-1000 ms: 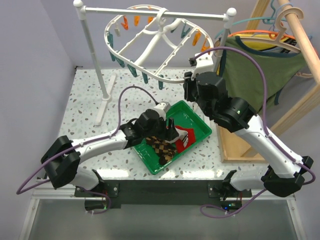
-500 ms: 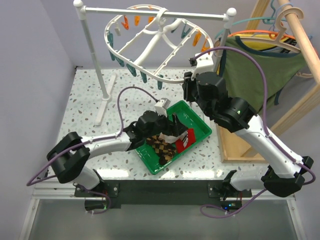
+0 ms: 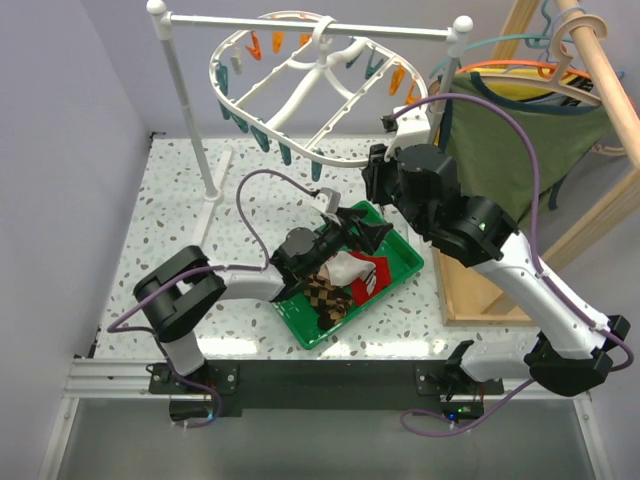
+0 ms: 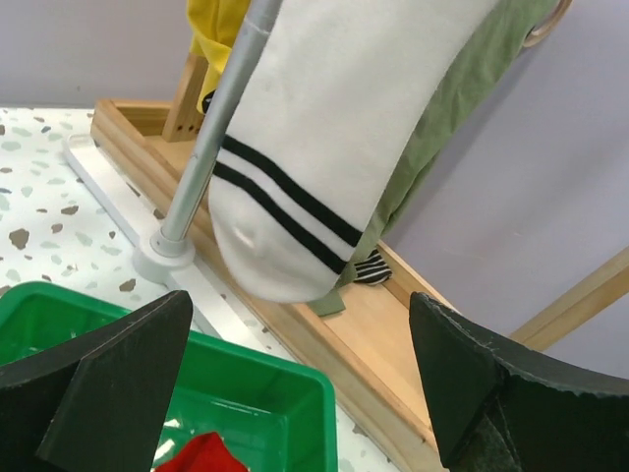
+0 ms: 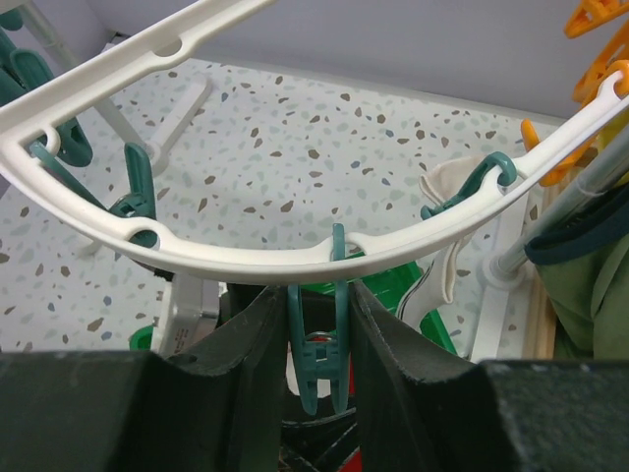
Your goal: Remove the socks clipped to the hanger
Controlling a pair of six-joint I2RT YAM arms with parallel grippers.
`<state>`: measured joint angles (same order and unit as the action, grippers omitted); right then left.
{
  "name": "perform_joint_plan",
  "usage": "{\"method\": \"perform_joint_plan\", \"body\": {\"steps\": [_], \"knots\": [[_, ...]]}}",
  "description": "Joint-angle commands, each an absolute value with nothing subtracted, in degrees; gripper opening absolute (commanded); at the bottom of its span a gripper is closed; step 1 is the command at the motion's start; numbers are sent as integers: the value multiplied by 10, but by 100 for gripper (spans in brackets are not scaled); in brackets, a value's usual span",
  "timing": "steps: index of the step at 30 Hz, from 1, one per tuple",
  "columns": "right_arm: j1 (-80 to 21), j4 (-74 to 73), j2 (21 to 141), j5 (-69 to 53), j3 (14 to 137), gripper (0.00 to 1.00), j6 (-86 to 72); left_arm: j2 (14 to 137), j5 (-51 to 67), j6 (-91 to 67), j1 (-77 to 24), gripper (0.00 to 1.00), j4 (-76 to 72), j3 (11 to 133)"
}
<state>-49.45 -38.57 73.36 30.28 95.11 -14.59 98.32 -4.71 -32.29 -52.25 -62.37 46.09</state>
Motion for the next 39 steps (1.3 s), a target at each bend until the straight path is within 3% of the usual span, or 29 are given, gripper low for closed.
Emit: {"method": "perform_joint_plan", "body": {"steps": [1, 7, 12, 15, 18, 19, 22, 25, 32, 38, 39], "knots": [[-496, -376, 717, 294, 943, 0, -162, 1007, -58, -264, -526, 97, -714, 514], [-496, -374, 715, 294, 940, 0, -164, 1056, -84, -238, -526, 94, -729, 573], [-496, -374, 707, 294, 933, 0, -167, 1085, -89, -226, -524, 81, -708, 609], [-496, -374, 704, 291, 932, 0, -166, 1090, -90, -230, -521, 68, -714, 609], [-496, -376, 705, 289, 933, 0, -164, 1092, -70, -250, -517, 43, -718, 606], [-496, -379, 706, 287, 934, 0, -164, 1092, -67, -257, -514, 25, -720, 604], [-496, -381, 709, 284, 937, 6, -163, 1081, -47, -281, -512, 5, -715, 601], [-496, -382, 708, 277, 936, 10, -163, 1061, -26, -289, -512, 0, -694, 600], [-496, -389, 708, 267, 939, 32, -158, 1001, 22, -339, -512, 0, -646, 570], [-496, -400, 717, 239, 952, 40, -163, 946, 75, -398, -512, 0, -602, 523], [-496, -400, 718, 236, 953, 45, -163, 934, 81, -403, -513, 0, -598, 519]]}}
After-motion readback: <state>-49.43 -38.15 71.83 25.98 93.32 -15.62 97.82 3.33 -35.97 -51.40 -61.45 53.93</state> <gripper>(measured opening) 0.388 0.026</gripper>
